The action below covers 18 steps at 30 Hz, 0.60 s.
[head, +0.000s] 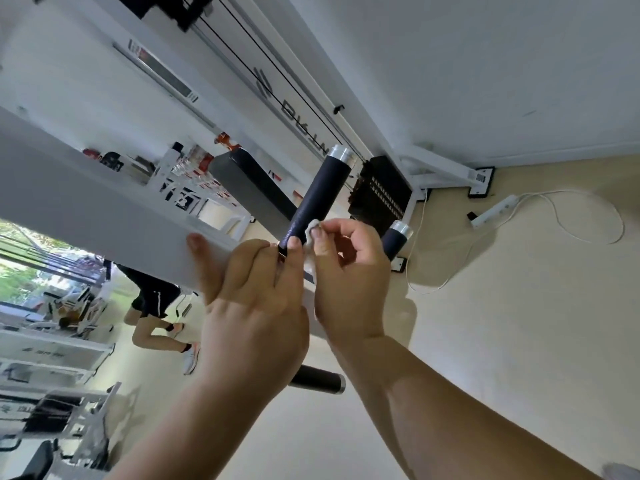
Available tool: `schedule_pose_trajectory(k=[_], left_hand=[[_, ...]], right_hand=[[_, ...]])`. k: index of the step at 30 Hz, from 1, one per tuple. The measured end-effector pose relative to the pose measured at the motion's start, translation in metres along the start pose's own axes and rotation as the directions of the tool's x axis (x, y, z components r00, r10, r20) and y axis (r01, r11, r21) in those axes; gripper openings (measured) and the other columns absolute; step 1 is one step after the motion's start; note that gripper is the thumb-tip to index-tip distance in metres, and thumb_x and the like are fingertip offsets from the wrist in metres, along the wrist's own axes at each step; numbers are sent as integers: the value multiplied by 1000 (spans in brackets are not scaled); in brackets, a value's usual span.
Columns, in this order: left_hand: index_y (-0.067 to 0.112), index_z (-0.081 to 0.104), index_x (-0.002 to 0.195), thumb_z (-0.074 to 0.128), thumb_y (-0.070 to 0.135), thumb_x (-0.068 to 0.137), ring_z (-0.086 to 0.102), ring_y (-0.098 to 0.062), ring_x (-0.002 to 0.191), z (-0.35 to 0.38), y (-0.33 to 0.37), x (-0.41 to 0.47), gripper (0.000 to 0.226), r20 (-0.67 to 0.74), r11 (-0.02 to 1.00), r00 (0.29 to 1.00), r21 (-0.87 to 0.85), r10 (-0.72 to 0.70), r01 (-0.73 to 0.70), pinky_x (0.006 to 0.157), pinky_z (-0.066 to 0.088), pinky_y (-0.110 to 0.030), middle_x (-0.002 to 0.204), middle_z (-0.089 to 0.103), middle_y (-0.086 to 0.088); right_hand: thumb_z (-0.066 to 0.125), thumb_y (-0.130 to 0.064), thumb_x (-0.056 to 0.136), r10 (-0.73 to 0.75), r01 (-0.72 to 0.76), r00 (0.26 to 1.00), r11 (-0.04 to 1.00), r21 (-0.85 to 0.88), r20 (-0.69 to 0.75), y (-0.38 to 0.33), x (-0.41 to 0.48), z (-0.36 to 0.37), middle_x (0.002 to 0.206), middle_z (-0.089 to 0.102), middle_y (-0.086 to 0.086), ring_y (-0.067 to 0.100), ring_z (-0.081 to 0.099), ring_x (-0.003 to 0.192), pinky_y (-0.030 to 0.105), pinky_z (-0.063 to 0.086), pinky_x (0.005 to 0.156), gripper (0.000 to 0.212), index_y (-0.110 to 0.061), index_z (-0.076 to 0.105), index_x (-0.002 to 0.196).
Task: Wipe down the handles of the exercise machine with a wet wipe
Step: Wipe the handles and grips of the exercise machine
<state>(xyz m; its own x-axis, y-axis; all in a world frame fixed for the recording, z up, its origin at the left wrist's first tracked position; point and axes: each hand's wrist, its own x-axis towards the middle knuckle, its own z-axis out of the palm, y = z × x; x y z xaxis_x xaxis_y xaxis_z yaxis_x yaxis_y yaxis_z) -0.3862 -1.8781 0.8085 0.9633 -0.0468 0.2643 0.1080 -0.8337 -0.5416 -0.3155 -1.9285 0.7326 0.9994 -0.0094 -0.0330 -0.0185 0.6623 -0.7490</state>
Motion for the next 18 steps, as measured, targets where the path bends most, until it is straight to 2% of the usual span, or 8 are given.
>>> schedule_pose_trajectory(k=[2,4,7,10,13,15,18], left_hand=[[3,63,130,52,5,82,54,-35,118,1,-2,1,49,-17,1000,1000,7,-6,6,94,46,-71,106,67,-14],[3,64,131,53,5,83,53,-35,118,1,-1,2,49,-13,1000,1000,10,-4,4,97,45,-71,105,67,-14],[3,63,132,50,8,82,53,-36,120,0,0,5,51,-6,999,1000,24,22,-22,103,39,-71,107,68,-15],[2,64,130,49,6,83,57,-37,116,2,1,5,50,-34,999,999,48,26,-24,105,36,-72,105,68,-15],[3,61,133,30,14,93,52,-35,119,4,1,4,52,-26,1000,1000,-22,2,-2,94,46,-71,108,67,-14],[3,61,133,26,18,94,51,-34,120,5,-1,4,54,-25,999,1000,-44,-4,3,93,47,-71,108,67,-14],[3,62,132,34,13,91,50,-33,119,6,0,6,51,-44,1000,999,-30,8,-9,97,45,-71,106,67,-14]], right_hand=[[73,-18,93,2,-2,1000,1000,-7,30,8,-8,2,99,65,-7,11,67,87,19,54,76,21,-37,66,87],[73,-23,93,18,-17,999,999,-31,32,11,-7,2,82,60,-17,9,58,72,24,51,69,19,-37,64,84],[70,-18,95,7,-6,999,1000,-24,32,6,4,2,67,55,-14,5,51,60,19,46,62,20,-32,61,84],[67,-15,97,-96,96,995,995,-8,-36,-5,24,1,70,60,-11,3,57,63,20,49,63,12,-23,63,89],[67,-8,97,-203,201,977,979,-23,-73,-11,37,-1,71,61,-13,-3,60,65,12,48,64,6,-13,63,94],[69,-9,95,-167,168,985,985,22,-48,-11,31,-2,80,66,-11,-2,63,72,13,50,68,10,-17,63,97],[69,-11,95,-143,143,990,990,4,17,1,19,-3,89,68,-12,5,67,82,20,54,73,17,-26,61,97]])
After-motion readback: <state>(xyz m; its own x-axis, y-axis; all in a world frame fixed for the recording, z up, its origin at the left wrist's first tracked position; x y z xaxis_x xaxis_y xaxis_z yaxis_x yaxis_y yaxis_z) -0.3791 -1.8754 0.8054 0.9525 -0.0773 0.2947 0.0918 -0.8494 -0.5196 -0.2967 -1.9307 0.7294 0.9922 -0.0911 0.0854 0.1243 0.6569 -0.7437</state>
